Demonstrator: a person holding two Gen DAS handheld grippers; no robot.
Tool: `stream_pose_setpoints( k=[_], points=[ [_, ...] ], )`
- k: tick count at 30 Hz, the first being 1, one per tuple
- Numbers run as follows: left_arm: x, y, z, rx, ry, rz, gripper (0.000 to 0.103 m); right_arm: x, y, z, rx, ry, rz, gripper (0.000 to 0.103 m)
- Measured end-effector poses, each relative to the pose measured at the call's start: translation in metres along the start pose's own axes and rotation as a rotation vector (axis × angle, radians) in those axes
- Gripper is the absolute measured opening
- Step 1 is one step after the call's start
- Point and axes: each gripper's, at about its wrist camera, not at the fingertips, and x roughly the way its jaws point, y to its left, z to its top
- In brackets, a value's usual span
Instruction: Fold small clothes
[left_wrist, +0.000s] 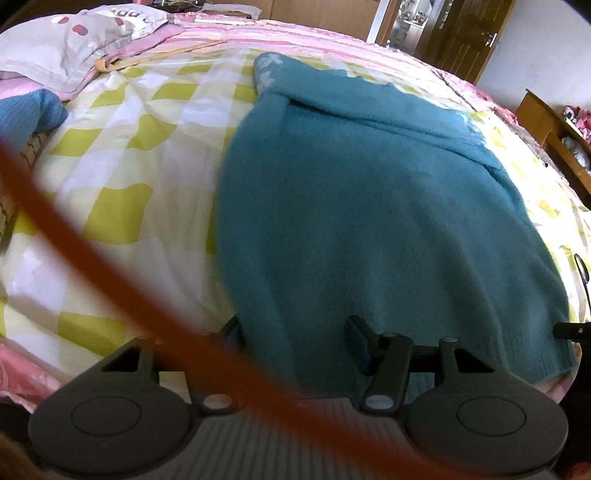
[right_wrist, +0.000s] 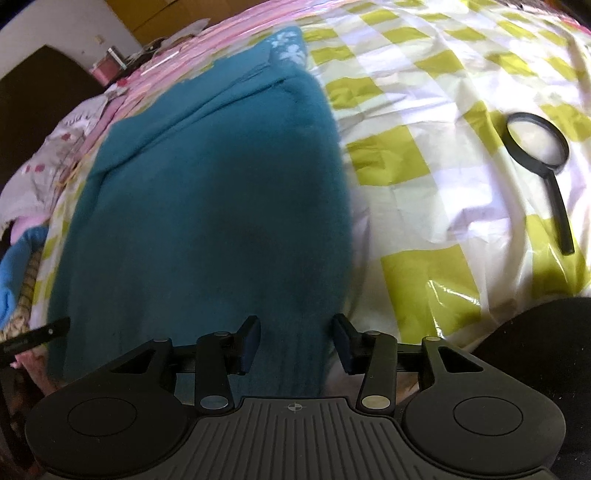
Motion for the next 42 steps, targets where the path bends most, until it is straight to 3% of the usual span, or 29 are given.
stream_pose_setpoints(
  k=[3,5,7,8,14,18,21,25,28,36,38,42],
  points=[
    [0.000,-0.001,0.000,0.004,-0.003,0.002,0.060,0.001,-0.006,0.001,0.042,-0.001,0.037,0.043],
    [-0.003,0.000,0.001,-0.003,-0.013,-0.003,0.048,0.001,-0.009,0.001,0.071,-0.004,0.064,0.037],
    [-0.006,0.003,0.002,-0.020,-0.026,-0.009,0.034,0.002,-0.013,0.001,0.106,-0.001,0.105,0.023],
    [-0.008,0.004,0.002,-0.032,-0.034,-0.016,0.029,0.002,-0.015,0.001,0.127,-0.002,0.129,0.022],
    [-0.004,0.007,0.005,-0.045,-0.022,-0.027,0.030,0.011,-0.014,0.000,0.136,-0.014,0.154,0.024],
    [0.002,0.003,0.006,-0.022,0.004,-0.011,0.043,0.015,-0.011,0.001,0.136,-0.011,0.164,0.025],
    [0.001,0.002,0.005,-0.013,-0.004,-0.010,0.042,0.015,-0.011,0.001,0.145,-0.016,0.172,0.024],
    [-0.006,0.008,0.005,-0.041,-0.028,-0.037,0.026,0.012,-0.015,0.000,0.171,-0.035,0.200,0.020],
    [-0.009,0.013,0.006,-0.071,-0.043,-0.064,0.020,0.011,-0.013,-0.001,0.164,-0.051,0.217,0.019],
    [-0.002,0.015,0.006,-0.091,0.017,-0.042,0.021,0.013,-0.009,0.000,0.175,-0.060,0.236,0.019],
    [0.000,0.010,0.006,-0.060,0.035,-0.039,0.031,0.016,-0.008,0.000,0.172,-0.047,0.234,0.022],
    [0.001,0.005,0.006,-0.036,0.037,-0.036,0.032,0.022,-0.008,0.000,0.175,-0.016,0.237,0.022]
  ],
)
